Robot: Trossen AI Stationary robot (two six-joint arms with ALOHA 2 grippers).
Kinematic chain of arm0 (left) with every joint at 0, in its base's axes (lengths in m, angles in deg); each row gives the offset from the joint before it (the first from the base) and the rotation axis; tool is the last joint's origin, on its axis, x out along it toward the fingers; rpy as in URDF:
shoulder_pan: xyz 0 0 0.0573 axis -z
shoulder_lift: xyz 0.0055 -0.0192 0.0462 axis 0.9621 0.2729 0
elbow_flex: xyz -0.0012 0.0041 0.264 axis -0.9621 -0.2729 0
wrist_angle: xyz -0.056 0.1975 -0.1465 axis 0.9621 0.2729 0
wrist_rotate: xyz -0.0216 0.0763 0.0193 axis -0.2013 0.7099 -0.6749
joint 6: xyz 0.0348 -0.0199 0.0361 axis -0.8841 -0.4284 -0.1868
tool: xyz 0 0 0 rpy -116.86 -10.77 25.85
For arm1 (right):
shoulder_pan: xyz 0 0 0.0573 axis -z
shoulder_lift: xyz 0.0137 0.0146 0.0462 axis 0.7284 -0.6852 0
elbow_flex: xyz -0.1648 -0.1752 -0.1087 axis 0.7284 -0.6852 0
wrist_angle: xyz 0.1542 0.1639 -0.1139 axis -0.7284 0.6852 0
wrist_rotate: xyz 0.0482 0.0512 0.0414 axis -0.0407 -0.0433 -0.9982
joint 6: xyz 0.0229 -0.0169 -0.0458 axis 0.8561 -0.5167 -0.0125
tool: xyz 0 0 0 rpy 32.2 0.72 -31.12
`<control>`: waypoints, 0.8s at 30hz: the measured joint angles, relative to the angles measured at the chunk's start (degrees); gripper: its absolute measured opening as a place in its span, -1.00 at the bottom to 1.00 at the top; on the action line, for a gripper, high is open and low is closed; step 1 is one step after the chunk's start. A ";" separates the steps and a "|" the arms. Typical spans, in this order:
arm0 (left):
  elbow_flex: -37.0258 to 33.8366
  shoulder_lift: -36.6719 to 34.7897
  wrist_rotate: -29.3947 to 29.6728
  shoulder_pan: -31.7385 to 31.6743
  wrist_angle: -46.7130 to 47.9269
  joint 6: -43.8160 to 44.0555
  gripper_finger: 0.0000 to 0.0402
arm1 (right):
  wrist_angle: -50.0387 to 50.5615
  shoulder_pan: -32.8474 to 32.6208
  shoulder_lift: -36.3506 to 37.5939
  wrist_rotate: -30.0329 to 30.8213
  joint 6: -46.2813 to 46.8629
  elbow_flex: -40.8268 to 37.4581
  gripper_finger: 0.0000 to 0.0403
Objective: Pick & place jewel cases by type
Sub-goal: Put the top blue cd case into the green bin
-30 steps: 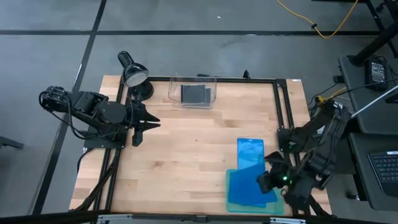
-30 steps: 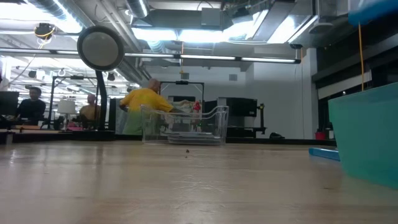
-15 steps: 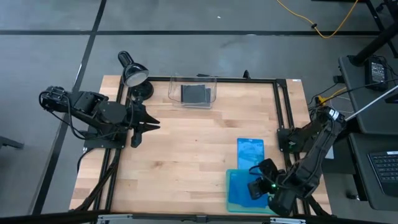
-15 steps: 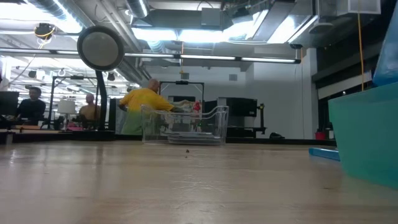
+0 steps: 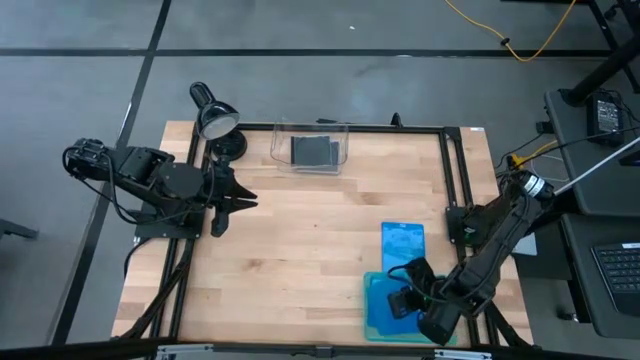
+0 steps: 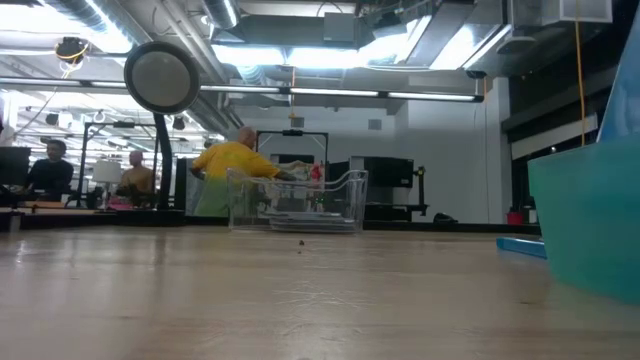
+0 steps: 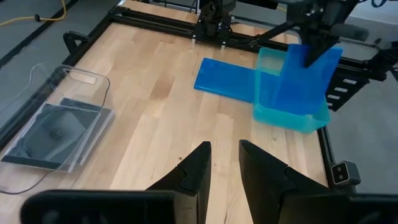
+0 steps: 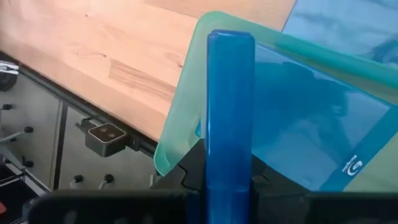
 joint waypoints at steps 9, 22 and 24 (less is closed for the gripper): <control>0.00 0.00 0.94 -0.10 -0.06 0.02 -0.64 | -2.06 1.46 0.08 0.89 -0.31 -3.38 -0.78; 0.00 0.00 0.94 -0.10 -0.08 0.00 -0.64 | -7.48 2.33 0.30 0.83 -1.51 -5.67 -0.68; 0.00 0.00 0.94 -0.10 -0.08 0.00 -0.64 | -8.12 2.33 0.58 0.82 -1.82 -5.67 -0.67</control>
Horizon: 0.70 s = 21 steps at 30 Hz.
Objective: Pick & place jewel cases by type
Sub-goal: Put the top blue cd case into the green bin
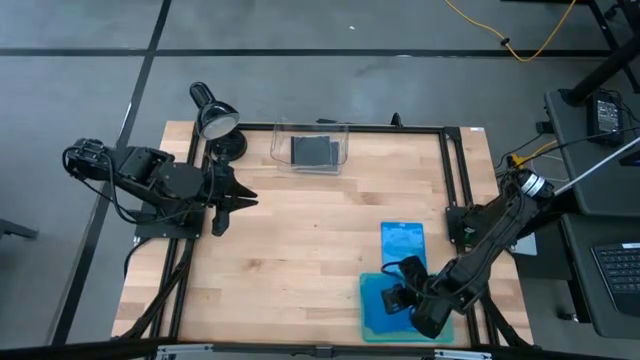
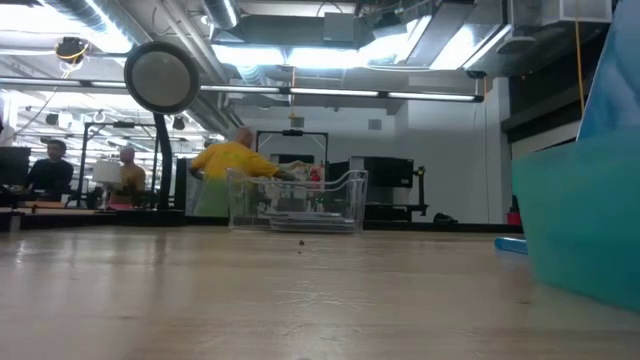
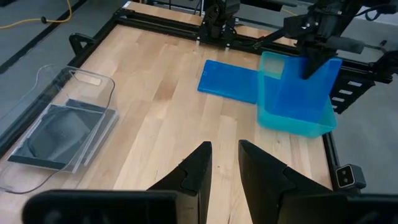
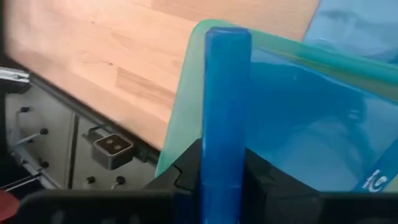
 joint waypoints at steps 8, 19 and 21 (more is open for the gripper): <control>0.00 0.00 0.00 0.00 0.00 -0.46 -0.64 | -3.28 -0.02 0.66 0.01 -1.34 0.00 -0.35; 0.00 0.00 0.00 0.00 0.00 -0.46 -0.64 | -3.33 -0.02 1.33 -1.55 -1.18 0.21 0.13; 0.00 0.06 0.00 0.00 -0.01 -0.51 -0.64 | -2.36 -0.02 1.47 -2.14 -1.16 0.78 0.16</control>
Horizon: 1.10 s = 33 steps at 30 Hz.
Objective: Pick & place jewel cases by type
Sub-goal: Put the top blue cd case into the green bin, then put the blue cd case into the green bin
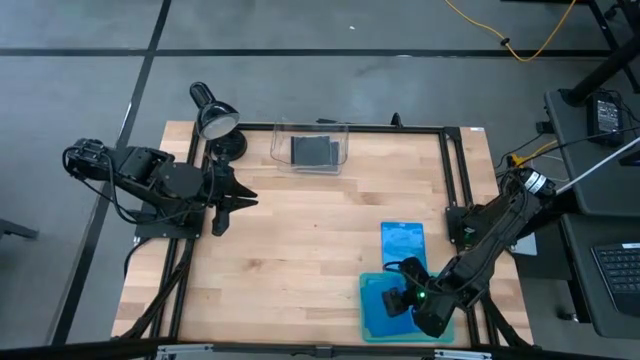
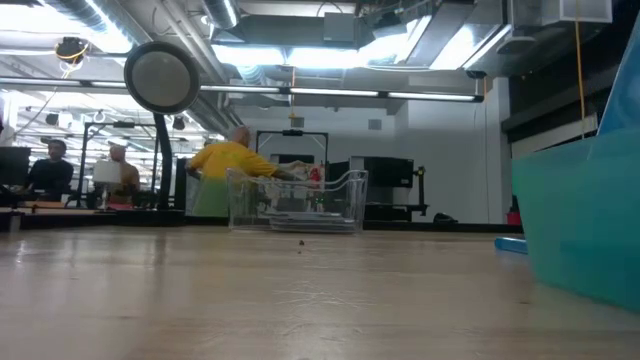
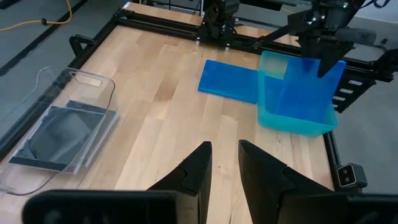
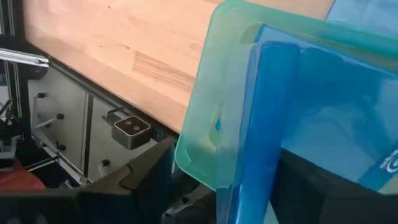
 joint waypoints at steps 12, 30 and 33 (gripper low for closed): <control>-0.02 1.80 -0.07 0.00 0.03 -1.54 -0.64 | 20.89 -0.29 0.00 -14.84 0.97 11.69 0.17; -0.04 3.79 3.63 0.00 -0.38 -3.76 -0.64 | 44.30 3.84 2.73 -12.77 -14.62 9.13 -0.07; -0.04 4.39 3.55 0.00 -1.27 -2.37 -0.64 | 42.85 6.75 3.00 -12.75 -21.31 3.32 -0.25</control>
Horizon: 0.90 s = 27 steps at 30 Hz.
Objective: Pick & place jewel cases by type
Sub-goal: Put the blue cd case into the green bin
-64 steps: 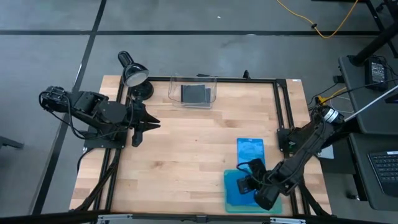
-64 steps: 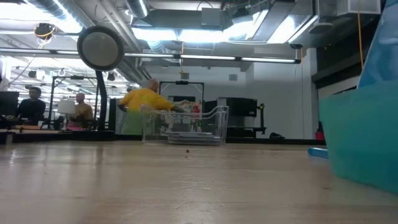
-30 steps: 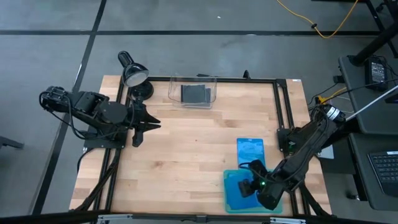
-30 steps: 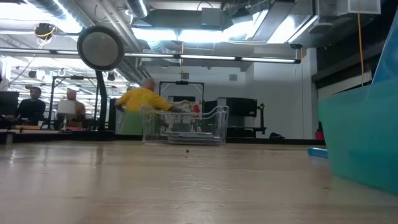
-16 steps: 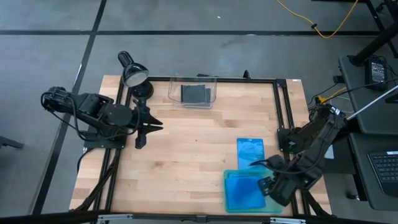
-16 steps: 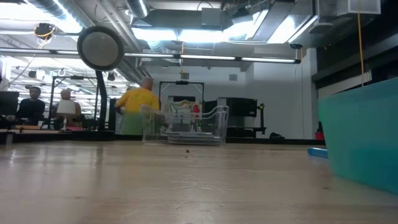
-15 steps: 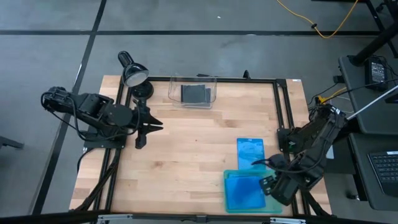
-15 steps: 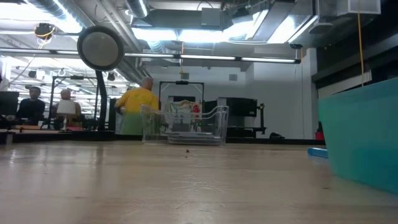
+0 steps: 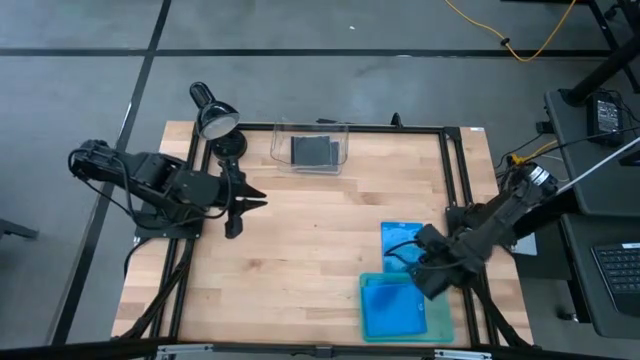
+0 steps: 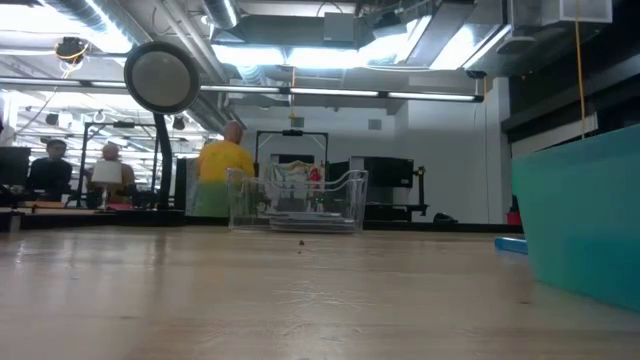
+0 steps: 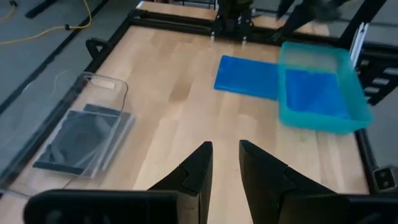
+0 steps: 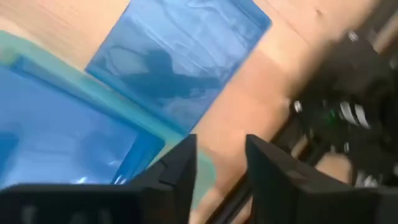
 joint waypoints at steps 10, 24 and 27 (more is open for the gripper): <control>0.02 1.65 3.14 0.00 -5.19 4.29 -0.65 | -18.36 10.75 0.35 -0.09 -28.15 -16.07 -0.96; 0.02 4.63 7.91 0.00 -8.85 11.27 -0.65 | -41.64 27.98 0.33 -6.77 -57.53 -29.44 -0.94; 0.02 4.71 7.92 0.00 -8.85 13.42 -0.64 | -45.23 30.79 0.33 -7.68 -62.12 -30.12 -0.97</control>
